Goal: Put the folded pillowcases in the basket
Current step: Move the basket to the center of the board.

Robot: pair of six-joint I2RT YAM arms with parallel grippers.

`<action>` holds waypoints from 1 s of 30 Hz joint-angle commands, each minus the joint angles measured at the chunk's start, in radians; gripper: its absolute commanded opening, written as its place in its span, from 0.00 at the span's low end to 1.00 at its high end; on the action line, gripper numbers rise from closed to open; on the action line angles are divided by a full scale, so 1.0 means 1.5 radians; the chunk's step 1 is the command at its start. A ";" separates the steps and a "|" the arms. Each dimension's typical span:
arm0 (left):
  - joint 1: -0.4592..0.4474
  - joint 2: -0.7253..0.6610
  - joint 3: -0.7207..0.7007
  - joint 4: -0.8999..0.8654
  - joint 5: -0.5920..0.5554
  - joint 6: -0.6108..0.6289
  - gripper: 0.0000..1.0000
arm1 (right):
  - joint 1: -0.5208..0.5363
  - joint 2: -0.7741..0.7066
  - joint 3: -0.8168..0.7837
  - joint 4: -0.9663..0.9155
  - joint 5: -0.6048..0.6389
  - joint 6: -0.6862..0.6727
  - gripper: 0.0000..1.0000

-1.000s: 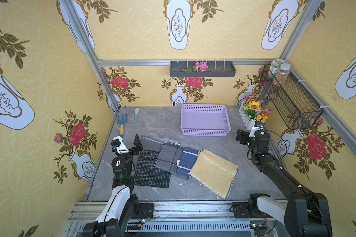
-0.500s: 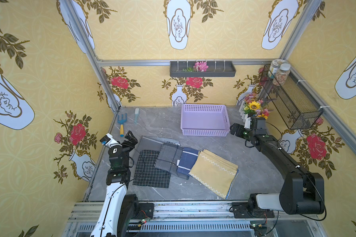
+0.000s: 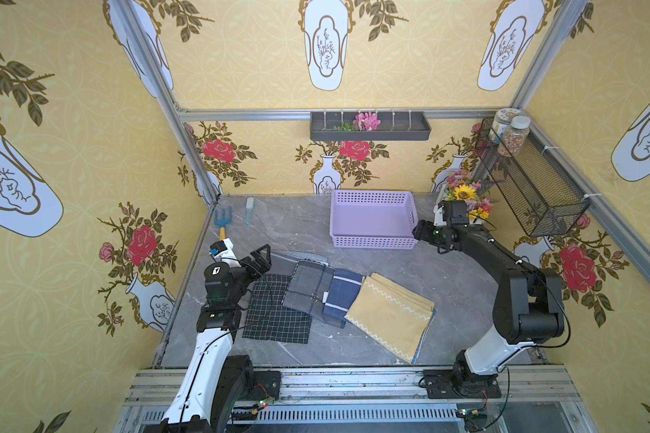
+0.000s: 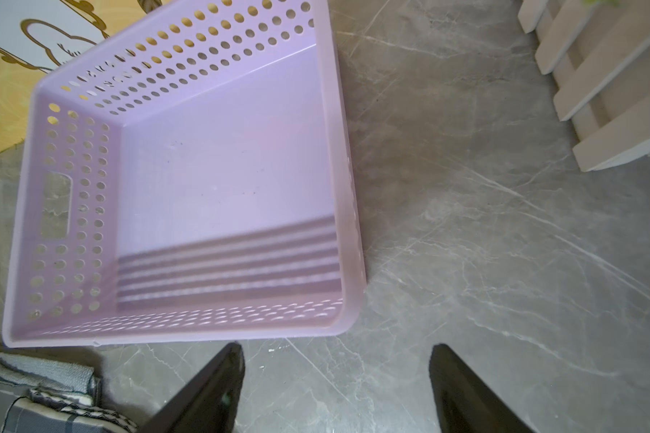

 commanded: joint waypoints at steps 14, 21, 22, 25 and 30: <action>-0.120 -0.002 -0.015 0.009 0.036 -0.023 1.00 | 0.017 0.158 0.155 -0.080 0.070 -0.012 0.43; -0.165 0.013 -0.016 0.015 0.011 -0.033 1.00 | 0.023 0.182 0.181 -0.105 0.075 -0.020 0.28; -0.171 0.017 -0.015 0.018 0.010 -0.035 1.00 | 0.025 0.181 0.179 -0.106 0.077 -0.021 0.26; -0.192 0.031 -0.011 0.024 0.005 -0.036 1.00 | 0.035 0.174 0.174 -0.112 0.087 -0.026 0.22; -0.227 0.057 -0.002 0.026 -0.008 -0.033 1.00 | 0.054 0.156 0.156 -0.117 0.096 -0.029 0.17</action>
